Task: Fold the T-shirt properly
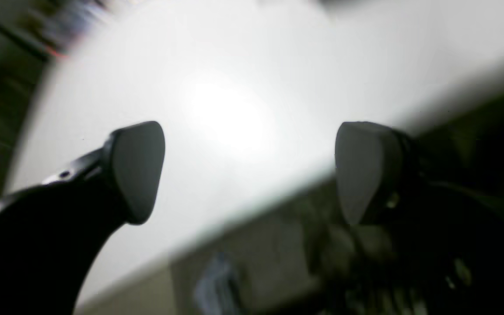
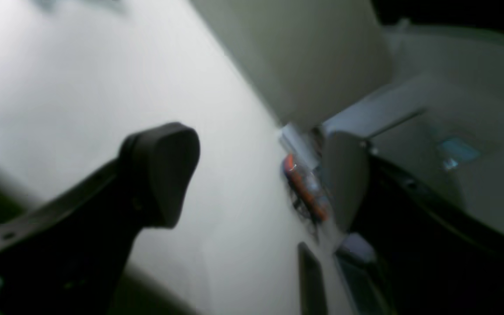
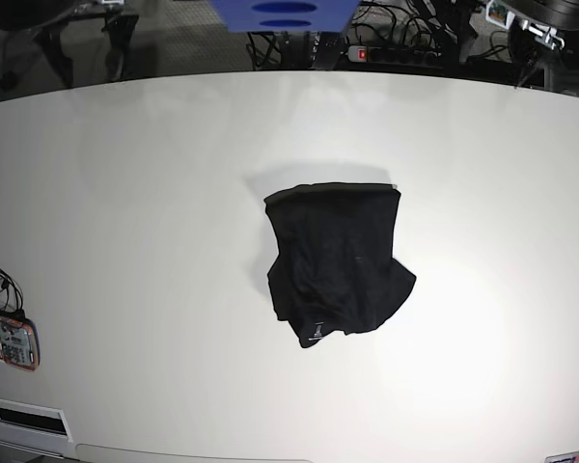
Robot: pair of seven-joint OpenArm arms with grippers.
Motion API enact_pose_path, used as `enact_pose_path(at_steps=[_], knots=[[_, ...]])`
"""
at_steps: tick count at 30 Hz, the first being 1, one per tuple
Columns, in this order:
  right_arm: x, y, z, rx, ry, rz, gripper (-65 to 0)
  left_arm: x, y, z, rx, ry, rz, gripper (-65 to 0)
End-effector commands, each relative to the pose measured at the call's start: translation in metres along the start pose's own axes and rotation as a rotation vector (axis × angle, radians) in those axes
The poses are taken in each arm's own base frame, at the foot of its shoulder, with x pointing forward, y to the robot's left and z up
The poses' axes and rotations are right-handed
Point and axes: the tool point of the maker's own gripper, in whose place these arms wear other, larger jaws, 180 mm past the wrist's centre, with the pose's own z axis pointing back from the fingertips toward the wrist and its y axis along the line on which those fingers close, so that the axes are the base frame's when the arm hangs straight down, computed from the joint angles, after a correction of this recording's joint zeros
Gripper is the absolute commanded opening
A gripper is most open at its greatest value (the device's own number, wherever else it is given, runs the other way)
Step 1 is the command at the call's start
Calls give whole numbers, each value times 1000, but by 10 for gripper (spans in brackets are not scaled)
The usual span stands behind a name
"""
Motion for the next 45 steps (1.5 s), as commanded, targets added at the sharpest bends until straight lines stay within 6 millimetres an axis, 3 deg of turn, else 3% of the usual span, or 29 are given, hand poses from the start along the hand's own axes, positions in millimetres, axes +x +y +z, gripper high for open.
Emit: enact_pose_path(at_steps=[1, 7, 11, 14, 16, 21, 25, 28, 32, 35, 38, 41, 45], knots=[[-6, -5, 9, 7, 17, 17, -184, -1, -5, 5, -32, -5, -16, -69], [-40, 18, 53, 91, 188, -11, -184, -23, -39, 10, -113, 56, 31, -69], [-59, 33, 87, 148, 301, -31, -184, -47, -76, 24, -174, 134, 132, -69], [-82, 52, 140, 226, 474, -56, -184, -67, -98, 19, -196, 180, 199, -69], [-100, 66, 155, 234, 561, -73, -184, -83, -108, 20, -191, 227, 243, -69], [-147, 102, 120, 164, 654, -127, -184, -113, -142, 17, -187, 331, 368, -69], [-157, 124, 115, 199, 703, -165, -184, -126, -177, 13, -260, 400, 450, -69], [-163, 135, 97, 201, 700, -187, -184, -134, -193, 13, -326, 446, 481, -69], [-172, 141, 61, 160, 687, -213, -184, -131, -201, 5, -370, 435, 479, -69], [-174, 152, 52, 150, 722, -240, -184, -134, -199, -8, -376, 440, 464, -69], [-185, 175, 60, 162, 882, -272, -184, -159, -206, -7, -412, 610, 429, -69], [-209, 195, 97, 205, 1210, -277, -184, -191, -210, -6, -476, 854, 365, -69], [-222, 208, 135, 340, 1551, -209, -184, -211, -211, 11, -609, 1045, 213, -69]])
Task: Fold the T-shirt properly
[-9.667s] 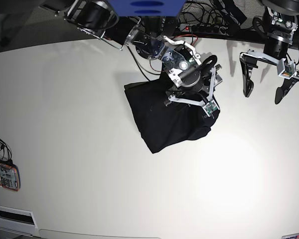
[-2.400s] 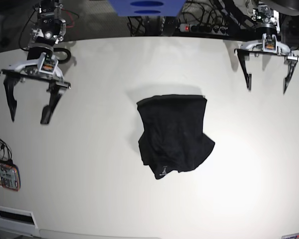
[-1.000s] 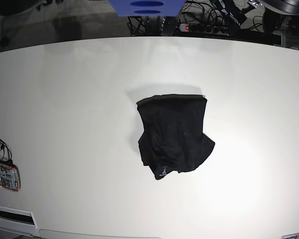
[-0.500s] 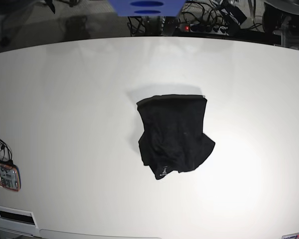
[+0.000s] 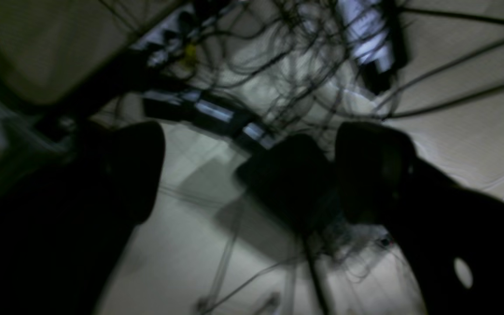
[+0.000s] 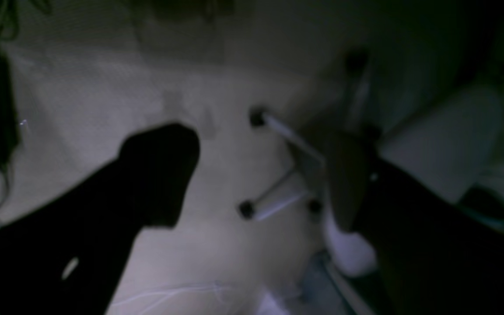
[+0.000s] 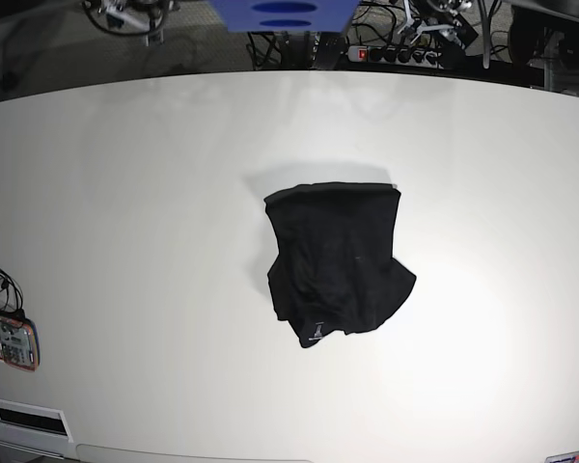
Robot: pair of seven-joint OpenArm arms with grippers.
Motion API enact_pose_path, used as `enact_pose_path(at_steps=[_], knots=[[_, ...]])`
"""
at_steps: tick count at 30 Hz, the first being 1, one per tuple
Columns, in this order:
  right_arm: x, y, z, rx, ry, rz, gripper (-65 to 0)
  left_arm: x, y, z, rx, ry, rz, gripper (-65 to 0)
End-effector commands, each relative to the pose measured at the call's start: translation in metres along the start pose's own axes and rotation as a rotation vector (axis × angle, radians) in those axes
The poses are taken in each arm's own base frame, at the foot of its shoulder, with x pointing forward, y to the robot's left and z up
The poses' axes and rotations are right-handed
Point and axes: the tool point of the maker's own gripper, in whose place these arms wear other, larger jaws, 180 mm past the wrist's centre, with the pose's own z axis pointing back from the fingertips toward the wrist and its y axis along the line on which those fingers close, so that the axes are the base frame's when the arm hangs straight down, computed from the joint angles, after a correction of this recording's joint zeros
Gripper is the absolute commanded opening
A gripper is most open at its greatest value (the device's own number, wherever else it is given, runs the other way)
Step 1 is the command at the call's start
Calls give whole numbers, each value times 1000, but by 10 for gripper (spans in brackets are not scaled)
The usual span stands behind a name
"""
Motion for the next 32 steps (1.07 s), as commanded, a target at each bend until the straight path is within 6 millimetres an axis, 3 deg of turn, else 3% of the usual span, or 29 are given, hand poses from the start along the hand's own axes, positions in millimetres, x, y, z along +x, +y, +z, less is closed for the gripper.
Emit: enact_pose_path(at_steps=[1, 5, 9, 12, 17, 21, 24, 25, 30, 32], knots=[[-7, -11, -2, -22, 38, 46, -184, -26, -9, 3, -32, 85, -39, -69], [2, -13, -5, -23, 100, 139, -184, -41, -8, 5, -47, 203, -136, -68], [14, 7, -1, 2, 145, 68, -184, -49, -10, 6, -63, 243, -212, -68], [16, 31, 7, 39, 155, 26, -184, -59, 1, 11, -63, 270, -291, -68], [21, 53, 14, 76, 151, 16, -184, -66, 10, 14, -54, 284, -308, -68], [33, 61, 16, 89, 95, 13, -184, -53, 25, 12, -28, 267, -312, -67], [46, 71, 19, 106, 35, 8, -184, -53, 25, 12, -28, 269, -312, -66], [52, 71, 19, 105, 16, 7, -184, -53, 25, 12, -28, 269, -312, -66], [132, 53, 13, 76, -113, -45, -184, -49, 28, 11, -24, 261, -312, -66], [140, 51, 13, 72, -125, -50, -184, -46, 30, 11, -20, 257, -313, -66]])
